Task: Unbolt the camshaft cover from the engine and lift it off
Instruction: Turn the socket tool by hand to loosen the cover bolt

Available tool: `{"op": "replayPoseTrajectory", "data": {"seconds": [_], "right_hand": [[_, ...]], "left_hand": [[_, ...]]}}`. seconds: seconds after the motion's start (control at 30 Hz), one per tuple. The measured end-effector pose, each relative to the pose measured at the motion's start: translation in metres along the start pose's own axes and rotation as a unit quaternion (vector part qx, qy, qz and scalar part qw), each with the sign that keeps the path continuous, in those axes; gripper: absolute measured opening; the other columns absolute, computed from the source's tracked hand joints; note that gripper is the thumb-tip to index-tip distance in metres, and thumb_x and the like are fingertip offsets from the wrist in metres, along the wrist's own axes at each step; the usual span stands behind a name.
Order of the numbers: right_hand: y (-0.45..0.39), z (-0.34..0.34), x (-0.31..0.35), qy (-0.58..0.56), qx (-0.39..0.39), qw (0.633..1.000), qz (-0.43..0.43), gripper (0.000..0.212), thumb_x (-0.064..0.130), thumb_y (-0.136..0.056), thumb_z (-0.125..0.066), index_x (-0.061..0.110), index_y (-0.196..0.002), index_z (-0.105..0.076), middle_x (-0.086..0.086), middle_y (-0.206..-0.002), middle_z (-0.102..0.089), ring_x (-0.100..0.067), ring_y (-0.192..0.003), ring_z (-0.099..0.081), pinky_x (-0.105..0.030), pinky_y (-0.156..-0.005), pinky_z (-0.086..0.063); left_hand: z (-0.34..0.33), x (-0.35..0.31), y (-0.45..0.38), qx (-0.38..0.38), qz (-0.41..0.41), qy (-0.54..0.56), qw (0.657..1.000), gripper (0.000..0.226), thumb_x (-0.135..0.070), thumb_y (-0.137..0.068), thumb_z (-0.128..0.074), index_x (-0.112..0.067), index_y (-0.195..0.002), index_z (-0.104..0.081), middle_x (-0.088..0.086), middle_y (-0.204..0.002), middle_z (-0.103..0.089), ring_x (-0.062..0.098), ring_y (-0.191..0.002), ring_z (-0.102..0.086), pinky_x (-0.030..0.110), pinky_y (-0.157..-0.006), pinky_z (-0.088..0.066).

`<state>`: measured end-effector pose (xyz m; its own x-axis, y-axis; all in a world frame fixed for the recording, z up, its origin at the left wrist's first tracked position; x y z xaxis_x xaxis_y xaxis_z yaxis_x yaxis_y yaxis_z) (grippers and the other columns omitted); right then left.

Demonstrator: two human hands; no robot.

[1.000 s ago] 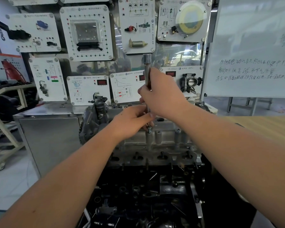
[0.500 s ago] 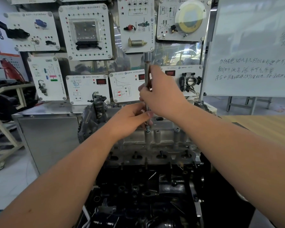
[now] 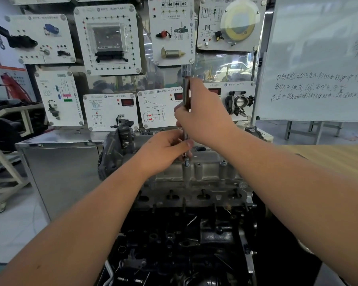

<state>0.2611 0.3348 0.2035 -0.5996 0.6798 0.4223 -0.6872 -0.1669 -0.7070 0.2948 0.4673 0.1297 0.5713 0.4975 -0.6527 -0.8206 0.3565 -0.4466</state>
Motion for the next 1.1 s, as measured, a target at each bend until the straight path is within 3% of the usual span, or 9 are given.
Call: {"op": "replayPoseTrajectory", "data": {"seconds": [0.2, 0.33, 0.43, 0.5, 0.63, 0.73, 0.9, 1.03, 1.1], "right_hand": [[-0.0043, -0.0005, 0.0008, -0.006, -0.004, 1.000, -0.001, 0.017, 0.013, -0.097, -0.056, 0.006, -0.113, -0.056, -0.011, -0.096, -0.070, -0.028, -0.082, -0.071, -0.045, -0.075, -0.059], [-0.0042, -0.0015, 0.0031, -0.006, 0.017, 1.000, -0.013, 0.014, 0.007, -0.096, -0.046, 0.003, -0.110, -0.048, -0.017, -0.096, -0.069, -0.032, -0.084, -0.072, -0.052, -0.071, -0.059], [0.0005, -0.0046, 0.0031, -0.028, 0.000, 1.000, -0.009, 0.028, 0.007, -0.097, -0.046, 0.007, -0.124, -0.042, -0.016, -0.090, -0.071, -0.031, -0.077, -0.073, -0.052, -0.066, -0.060], [0.0019, -0.0056, 0.0016, -0.029, -0.022, 0.999, 0.000, 0.042, 0.010, -0.098, -0.052, 0.013, -0.138, -0.039, -0.010, -0.090, -0.071, -0.026, -0.073, -0.072, -0.047, -0.069, -0.061], [-0.0002, -0.0014, -0.0004, -0.016, -0.044, 0.999, 0.012, 0.050, 0.012, -0.094, -0.060, 0.019, -0.141, -0.045, -0.003, -0.093, -0.071, -0.019, -0.075, -0.071, -0.041, -0.071, -0.059], [-0.0006, -0.0006, 0.0013, -0.042, -0.013, 0.999, 0.005, 0.049, 0.005, -0.092, -0.056, 0.017, -0.138, -0.043, 0.003, -0.097, -0.069, -0.015, -0.079, -0.071, -0.035, -0.069, -0.061], [-0.0001, -0.0005, 0.0045, -0.033, -0.008, 0.999, 0.006, 0.040, 0.006, -0.090, -0.054, 0.011, -0.128, -0.041, -0.005, -0.097, -0.068, -0.023, -0.079, -0.070, -0.042, -0.068, -0.060], [-0.0001, -0.0022, 0.0043, -0.014, -0.022, 1.000, 0.013, 0.033, 0.014, -0.097, -0.057, 0.014, -0.128, -0.045, -0.007, -0.091, -0.069, -0.023, -0.074, -0.071, -0.043, -0.069, -0.060], [-0.0018, -0.0014, 0.0031, -0.015, -0.015, 1.000, 0.012, 0.025, 0.012, -0.098, -0.054, 0.012, -0.122, -0.046, -0.008, -0.093, -0.068, -0.025, -0.076, -0.072, -0.045, -0.070, -0.060]], "left_hand": [[-0.0028, -0.0017, -0.0010, -0.023, 0.009, -0.064, 0.998, 0.047, -0.065, -0.087, -0.057, -0.022, -0.101, -0.067, -0.006, -0.084, -0.074, 0.011, -0.080, -0.073, 0.050, -0.087, -0.058], [-0.0017, 0.0021, -0.0017, 0.010, 0.009, -0.037, 0.999, 0.019, -0.044, -0.104, -0.054, -0.032, -0.100, -0.069, -0.015, -0.087, -0.076, 0.005, -0.077, -0.073, 0.032, -0.081, -0.058], [-0.0005, 0.0026, -0.0018, 0.010, -0.005, -0.015, 1.000, 0.013, -0.033, -0.104, -0.058, -0.030, -0.098, -0.069, -0.015, -0.086, -0.077, 0.003, -0.074, -0.072, 0.017, -0.071, -0.056], [-0.0021, 0.0022, -0.0026, -0.010, -0.005, -0.009, 1.000, 0.018, -0.040, -0.100, -0.063, -0.024, -0.097, -0.071, -0.012, -0.083, -0.077, 0.004, -0.073, -0.073, 0.024, -0.073, -0.057], [-0.0049, -0.0019, -0.0019, -0.029, 0.019, -0.036, 0.999, 0.071, -0.074, -0.076, -0.054, -0.011, -0.105, -0.069, 0.001, -0.086, -0.075, 0.016, -0.081, -0.075, 0.052, -0.086, -0.060], [-0.0024, 0.0000, -0.0016, -0.012, 0.016, -0.044, 0.999, 0.059, -0.076, -0.080, -0.043, -0.026, -0.099, -0.069, -0.009, -0.084, -0.075, 0.009, -0.075, -0.074, 0.044, -0.081, -0.060], [-0.0016, 0.0043, -0.0023, -0.003, -0.002, 0.012, 1.000, 0.015, -0.038, -0.101, -0.057, -0.028, -0.100, -0.068, -0.010, -0.085, -0.077, 0.007, -0.075, -0.073, 0.029, -0.076, -0.058], [-0.0041, -0.0027, 0.0005, -0.032, 0.016, -0.017, 0.999, 0.059, -0.069, -0.080, -0.054, -0.017, -0.104, -0.068, -0.004, -0.088, -0.077, 0.014, -0.081, -0.075, 0.051, -0.085, -0.060], [-0.0044, -0.0037, 0.0013, -0.029, 0.017, -0.056, 0.998, 0.062, -0.076, -0.076, -0.044, -0.023, -0.098, -0.068, -0.014, -0.082, -0.074, 0.009, -0.077, -0.074, 0.051, -0.086, -0.059]]}}
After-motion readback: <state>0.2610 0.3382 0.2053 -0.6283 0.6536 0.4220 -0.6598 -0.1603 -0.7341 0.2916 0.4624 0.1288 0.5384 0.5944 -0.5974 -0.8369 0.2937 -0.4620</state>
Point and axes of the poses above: each hand's wrist, its own y-axis away from the middle knuckle, its own z-axis out of the back of the hand, x = y × z, the point moved 2 cm from there along -y, towards the middle knuckle
